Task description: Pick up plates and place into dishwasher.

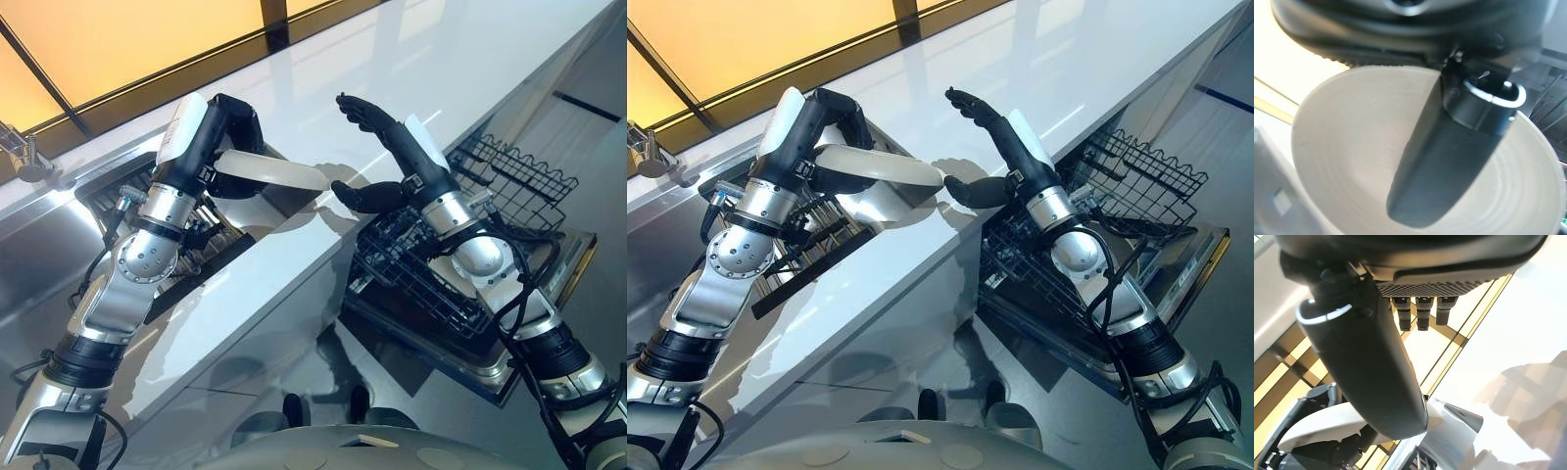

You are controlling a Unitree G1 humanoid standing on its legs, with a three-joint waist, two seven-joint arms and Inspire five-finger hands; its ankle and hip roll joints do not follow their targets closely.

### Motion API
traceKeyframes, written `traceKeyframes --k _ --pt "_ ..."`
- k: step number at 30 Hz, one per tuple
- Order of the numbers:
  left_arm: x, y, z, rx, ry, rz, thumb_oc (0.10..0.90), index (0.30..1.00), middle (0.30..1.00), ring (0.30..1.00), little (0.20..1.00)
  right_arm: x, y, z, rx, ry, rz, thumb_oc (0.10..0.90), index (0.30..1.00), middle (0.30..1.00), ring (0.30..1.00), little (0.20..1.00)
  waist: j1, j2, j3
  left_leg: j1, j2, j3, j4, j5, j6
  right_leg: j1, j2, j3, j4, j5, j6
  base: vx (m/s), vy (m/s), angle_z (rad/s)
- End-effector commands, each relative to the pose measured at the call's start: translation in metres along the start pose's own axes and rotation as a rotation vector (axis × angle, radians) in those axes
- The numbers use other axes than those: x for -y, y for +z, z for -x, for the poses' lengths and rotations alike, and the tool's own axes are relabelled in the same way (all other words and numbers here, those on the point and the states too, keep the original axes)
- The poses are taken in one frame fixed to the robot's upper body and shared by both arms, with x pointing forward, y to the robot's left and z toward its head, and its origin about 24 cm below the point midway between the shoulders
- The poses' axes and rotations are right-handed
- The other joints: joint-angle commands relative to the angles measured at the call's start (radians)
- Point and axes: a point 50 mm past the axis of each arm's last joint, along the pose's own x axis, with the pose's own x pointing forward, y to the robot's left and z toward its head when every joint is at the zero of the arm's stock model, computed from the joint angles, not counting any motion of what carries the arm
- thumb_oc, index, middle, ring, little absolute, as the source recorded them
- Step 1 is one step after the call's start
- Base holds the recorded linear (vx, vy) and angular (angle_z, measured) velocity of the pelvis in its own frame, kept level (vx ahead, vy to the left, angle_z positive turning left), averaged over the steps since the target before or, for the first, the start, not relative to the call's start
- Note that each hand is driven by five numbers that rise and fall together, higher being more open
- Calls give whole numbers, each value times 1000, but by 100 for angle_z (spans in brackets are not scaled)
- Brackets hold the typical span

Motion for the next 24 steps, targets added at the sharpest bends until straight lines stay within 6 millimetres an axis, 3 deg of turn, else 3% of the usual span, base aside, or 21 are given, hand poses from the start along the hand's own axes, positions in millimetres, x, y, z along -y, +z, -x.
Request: traceKeyframes --k 1,12,24 --pt "-40 30 -23 193 186 -115 100 300 300 300 200 15 35 -14 193 -99 27 800 900 900 900 900 -8 -34 -126 -19 -34 71 2 -52 -26 4 2 -4 35 -56 84 0 0 0" --pt "-43 31 -24 198 198 -125 100 300 300 300 200 12 40 -18 208 -46 30 800 900 900 900 900 -4 -34 -134 -26 -32 63 2 -48 -29 1 3 -3 34 -54 84 0 0 0" --pt "-28 39 -34 221 148 -46 100 300 300 300 200 -5 70 -26 355 93 -102 800 900 900 900 900 -7 -38 -140 -30 -38 44 2 -47 -25 -4 14 21 37 -56 79 -2 0 1"
